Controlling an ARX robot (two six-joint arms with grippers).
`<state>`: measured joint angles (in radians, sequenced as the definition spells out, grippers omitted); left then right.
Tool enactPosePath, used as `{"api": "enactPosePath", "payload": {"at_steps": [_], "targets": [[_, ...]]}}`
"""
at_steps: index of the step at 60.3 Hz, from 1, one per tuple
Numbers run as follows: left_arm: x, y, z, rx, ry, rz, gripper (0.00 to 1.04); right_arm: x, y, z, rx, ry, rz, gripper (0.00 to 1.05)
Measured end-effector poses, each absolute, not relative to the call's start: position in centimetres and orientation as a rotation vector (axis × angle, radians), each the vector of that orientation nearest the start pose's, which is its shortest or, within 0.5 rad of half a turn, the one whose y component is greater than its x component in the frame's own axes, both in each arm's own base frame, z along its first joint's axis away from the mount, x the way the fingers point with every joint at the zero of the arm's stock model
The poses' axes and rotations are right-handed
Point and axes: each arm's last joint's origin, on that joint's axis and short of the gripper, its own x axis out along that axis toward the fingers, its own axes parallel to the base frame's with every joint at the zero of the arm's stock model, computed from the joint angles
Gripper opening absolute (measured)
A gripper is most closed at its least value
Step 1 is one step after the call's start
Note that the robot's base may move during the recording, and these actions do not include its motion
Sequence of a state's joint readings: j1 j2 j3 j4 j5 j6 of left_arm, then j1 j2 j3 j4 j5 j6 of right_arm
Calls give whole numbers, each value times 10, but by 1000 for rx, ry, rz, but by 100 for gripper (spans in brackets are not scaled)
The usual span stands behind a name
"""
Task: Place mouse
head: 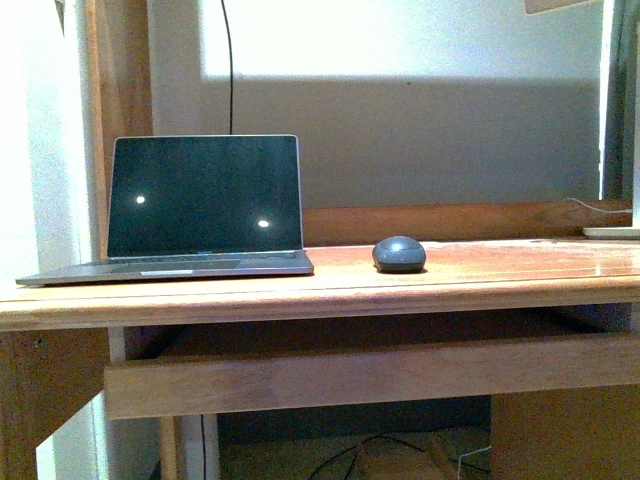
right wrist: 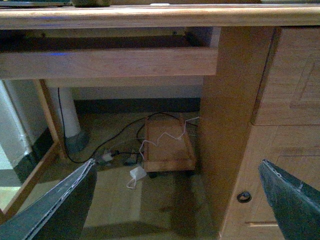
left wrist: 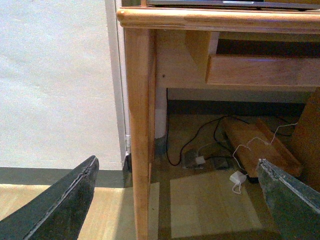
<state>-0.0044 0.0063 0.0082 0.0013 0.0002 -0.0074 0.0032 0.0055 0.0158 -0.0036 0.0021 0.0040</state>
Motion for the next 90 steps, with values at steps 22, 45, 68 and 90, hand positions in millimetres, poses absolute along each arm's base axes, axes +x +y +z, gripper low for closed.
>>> {"api": "enactPosePath", "payload": {"at_steps": [22, 45, 68, 90], "targets": [[98, 0, 166, -8, -3, -5, 97, 97, 0, 168, 4, -7, 1, 97], [98, 0, 166, -7, -3, -5, 97, 97, 0, 168, 4, -7, 1, 97], [98, 0, 166, -7, -3, -5, 97, 97, 0, 168, 4, -7, 1, 97], [98, 0, 166, -7, -3, -5, 97, 97, 0, 168, 4, -7, 1, 97]]}}
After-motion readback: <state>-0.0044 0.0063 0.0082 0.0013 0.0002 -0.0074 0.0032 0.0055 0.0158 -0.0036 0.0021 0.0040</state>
